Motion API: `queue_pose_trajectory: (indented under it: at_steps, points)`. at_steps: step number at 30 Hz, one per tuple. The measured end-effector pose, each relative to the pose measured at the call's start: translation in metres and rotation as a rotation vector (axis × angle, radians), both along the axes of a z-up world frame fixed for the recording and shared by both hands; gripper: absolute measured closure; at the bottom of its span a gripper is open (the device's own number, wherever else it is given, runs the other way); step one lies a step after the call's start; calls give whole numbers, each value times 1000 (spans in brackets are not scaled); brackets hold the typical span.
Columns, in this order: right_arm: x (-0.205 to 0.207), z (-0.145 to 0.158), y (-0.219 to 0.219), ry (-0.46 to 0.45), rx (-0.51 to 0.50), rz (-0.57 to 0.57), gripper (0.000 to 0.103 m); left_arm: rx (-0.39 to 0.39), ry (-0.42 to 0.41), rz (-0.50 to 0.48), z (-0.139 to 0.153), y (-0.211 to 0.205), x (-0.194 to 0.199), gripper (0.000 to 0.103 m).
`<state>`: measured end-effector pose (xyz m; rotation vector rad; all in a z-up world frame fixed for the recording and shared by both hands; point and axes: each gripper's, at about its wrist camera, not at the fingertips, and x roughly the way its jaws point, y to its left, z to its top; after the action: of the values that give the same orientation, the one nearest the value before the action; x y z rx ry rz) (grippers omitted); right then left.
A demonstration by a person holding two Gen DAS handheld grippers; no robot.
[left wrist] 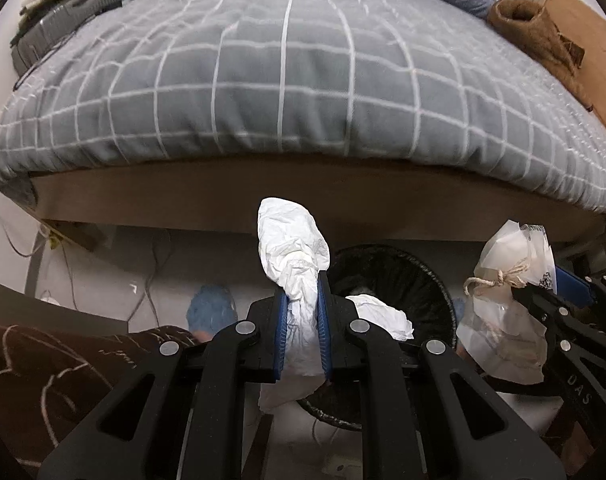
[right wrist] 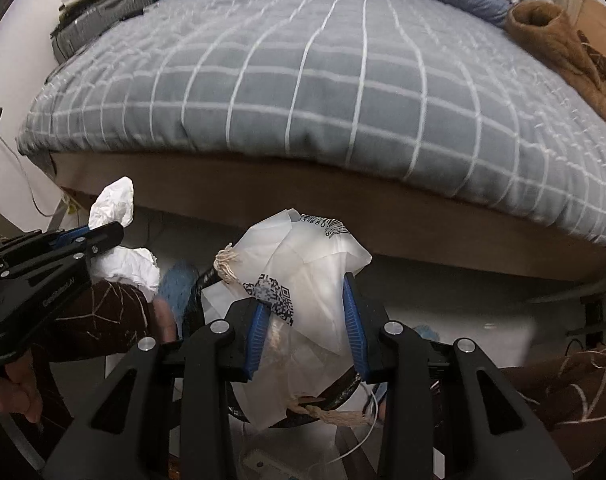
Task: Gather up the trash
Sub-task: 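Lift the tissue and plastic bag and carry both toward the floor bin, then open the right tool over the bin while the left tool releases the tissue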
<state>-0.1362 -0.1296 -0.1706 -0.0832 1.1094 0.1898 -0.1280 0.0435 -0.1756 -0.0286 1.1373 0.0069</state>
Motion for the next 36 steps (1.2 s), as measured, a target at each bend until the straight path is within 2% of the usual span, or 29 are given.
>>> queue_pose_trajectory:
  at_steps: [6, 8, 13, 15, 17, 23, 27, 34, 36]
  points:
    - [11, -17, 10, 33, 2, 4, 68, -16, 23, 24, -12, 14, 6, 90]
    - [12, -17, 11, 30, 10, 7, 60, -17, 28, 30, -15, 16, 4, 90]
    - [14, -18, 5, 24, 9, -2, 52, -27, 45, 26, -23, 15, 8, 90]
    - [15, -16, -2, 21, 6, -14, 45, -29, 47, 17, -25, 10, 9, 91]
    - [15, -14, -12, 11, -2, -29, 33, -31, 51, 1, -26, 2, 11, 90]
    - [14, -9, -50, -36, -28, -98, 16, -39, 65, -58, -30, -27, 16, 90]
    - [13, -10, -77, -51, -40, -150, 13, -48, 71, -91, -30, -46, 18, 90]
    - [12, -9, -85, -58, -36, -182, 12, -51, 68, -118, -28, -61, 15, 89]
    - [12, -6, -83, -69, -44, -179, 12, -56, 59, -115, -25, -63, 13, 85]
